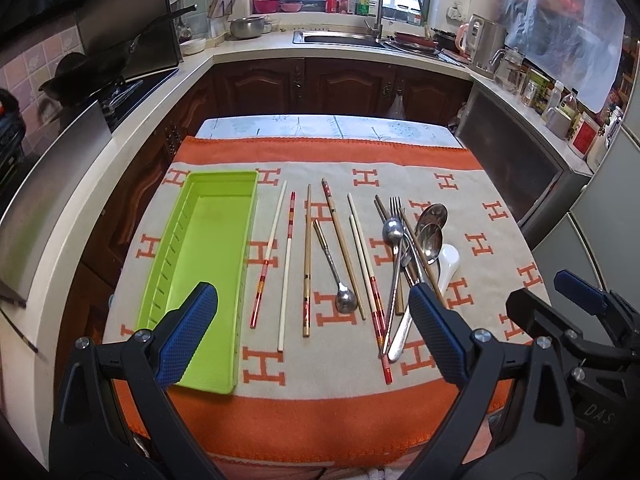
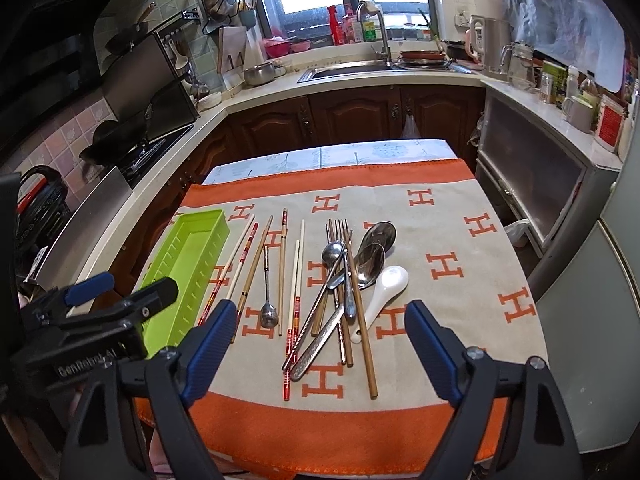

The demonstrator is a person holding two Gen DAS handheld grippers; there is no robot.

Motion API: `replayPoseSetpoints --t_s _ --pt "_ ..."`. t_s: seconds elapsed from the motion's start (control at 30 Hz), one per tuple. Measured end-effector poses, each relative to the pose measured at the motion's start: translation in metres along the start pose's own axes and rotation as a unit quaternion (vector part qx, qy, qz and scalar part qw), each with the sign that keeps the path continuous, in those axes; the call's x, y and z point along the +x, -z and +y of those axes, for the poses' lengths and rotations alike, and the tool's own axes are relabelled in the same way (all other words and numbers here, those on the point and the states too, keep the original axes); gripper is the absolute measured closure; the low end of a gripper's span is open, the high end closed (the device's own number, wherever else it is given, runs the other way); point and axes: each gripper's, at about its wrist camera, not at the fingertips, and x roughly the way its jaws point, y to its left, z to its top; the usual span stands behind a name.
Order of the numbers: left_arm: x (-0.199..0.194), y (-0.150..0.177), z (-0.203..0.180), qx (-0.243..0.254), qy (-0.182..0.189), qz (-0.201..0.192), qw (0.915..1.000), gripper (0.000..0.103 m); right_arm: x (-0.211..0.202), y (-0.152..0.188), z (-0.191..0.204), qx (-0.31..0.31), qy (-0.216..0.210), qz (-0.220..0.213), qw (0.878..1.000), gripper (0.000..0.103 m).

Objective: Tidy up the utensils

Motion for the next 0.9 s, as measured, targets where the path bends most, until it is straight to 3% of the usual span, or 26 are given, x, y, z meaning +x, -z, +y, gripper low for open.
replayPoseSetpoints --t_s 0.13,0.27,0.53,0.63,0.83,0.9 --pt "0.005 -0.018 0.007 -0.003 0.023 0.009 0.9997 0.007 0.003 -0.02 -0.022 0.022 -0.024 0.018 0.999 0.023" --pt "0.013 -0.041 0.014 -0.008 0.033 0.015 0.9993 0.007 0.005 -0.043 -0.043 0.042 -0.021 0.019 0.999 0.026" --pt "0.068 -0.064 -0.002 0.015 0.043 0.063 0.9969 0.009 0.046 -0.059 -0.069 0.059 -0.034 0.073 0.995 0.046" --pt "0.097 -0.063 -0.017 0.031 0.044 0.085 0.9949 0.021 0.071 -0.053 -0.077 0.073 -0.044 0.108 0.991 0.055" --pt "0.151 -0.047 -0.039 0.046 0.064 0.14 0.987 0.055 0.122 -0.023 -0.081 0.087 -0.068 0.187 0.976 0.079" --pt "0.168 -0.041 -0.046 0.051 0.069 0.155 0.9841 0.067 0.133 -0.015 -0.079 0.084 -0.075 0.205 0.972 0.082"
